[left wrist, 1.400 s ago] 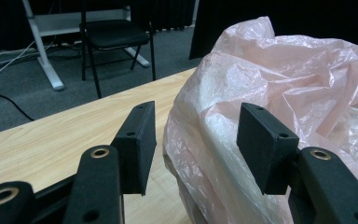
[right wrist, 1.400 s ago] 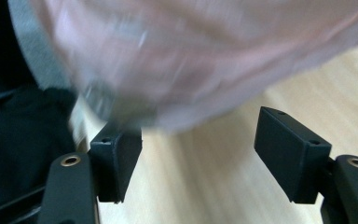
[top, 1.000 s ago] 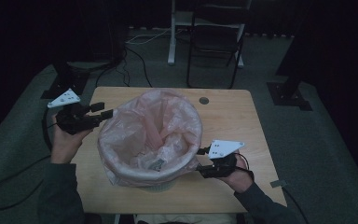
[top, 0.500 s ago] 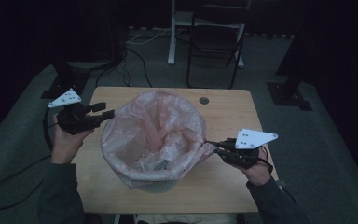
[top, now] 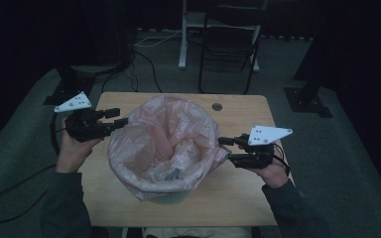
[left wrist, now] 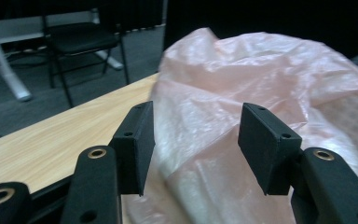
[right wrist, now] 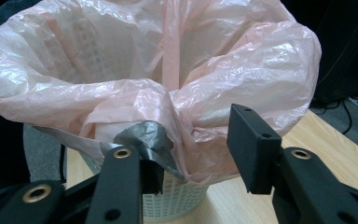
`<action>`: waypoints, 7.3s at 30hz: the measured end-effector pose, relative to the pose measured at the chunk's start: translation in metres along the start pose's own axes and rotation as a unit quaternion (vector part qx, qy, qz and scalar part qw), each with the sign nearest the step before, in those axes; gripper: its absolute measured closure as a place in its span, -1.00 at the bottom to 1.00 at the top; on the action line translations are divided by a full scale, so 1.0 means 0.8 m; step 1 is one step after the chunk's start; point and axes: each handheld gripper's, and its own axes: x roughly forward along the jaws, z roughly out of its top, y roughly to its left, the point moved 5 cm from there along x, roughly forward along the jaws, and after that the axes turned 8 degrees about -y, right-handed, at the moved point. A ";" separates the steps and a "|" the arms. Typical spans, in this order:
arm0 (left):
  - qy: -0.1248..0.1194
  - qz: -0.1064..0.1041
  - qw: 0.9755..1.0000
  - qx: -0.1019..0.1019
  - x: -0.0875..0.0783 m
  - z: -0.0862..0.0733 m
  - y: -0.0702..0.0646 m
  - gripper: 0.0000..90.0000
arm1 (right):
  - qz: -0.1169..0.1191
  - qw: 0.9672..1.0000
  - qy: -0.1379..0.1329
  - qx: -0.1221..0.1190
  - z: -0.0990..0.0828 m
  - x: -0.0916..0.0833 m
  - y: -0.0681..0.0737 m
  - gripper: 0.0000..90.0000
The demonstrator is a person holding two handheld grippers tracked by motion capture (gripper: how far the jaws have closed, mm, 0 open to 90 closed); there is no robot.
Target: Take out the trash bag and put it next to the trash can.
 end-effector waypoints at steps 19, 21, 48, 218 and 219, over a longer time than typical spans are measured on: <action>0.058 -0.085 0.993 0.050 0.035 0.016 -0.035 0.15 | 0.013 0.998 -0.045 0.034 0.051 0.003 -0.018 0.29; 0.062 -0.084 0.993 0.052 0.037 0.016 -0.037 0.21 | 0.013 0.998 -0.051 0.030 0.058 0.001 -0.019 0.28; 0.016 -0.102 0.992 0.067 0.023 0.043 -0.048 0.96 | 0.027 0.999 0.008 0.045 0.063 0.027 -0.016 -0.16; -0.003 -0.082 0.997 0.009 0.035 0.001 -0.031 0.22 | 0.048 0.997 -0.035 -0.045 0.130 0.003 -0.003 0.96; -0.007 -0.085 0.996 0.008 0.033 0.001 -0.031 0.22 | 0.046 0.997 -0.033 -0.044 0.130 0.003 -0.003 0.96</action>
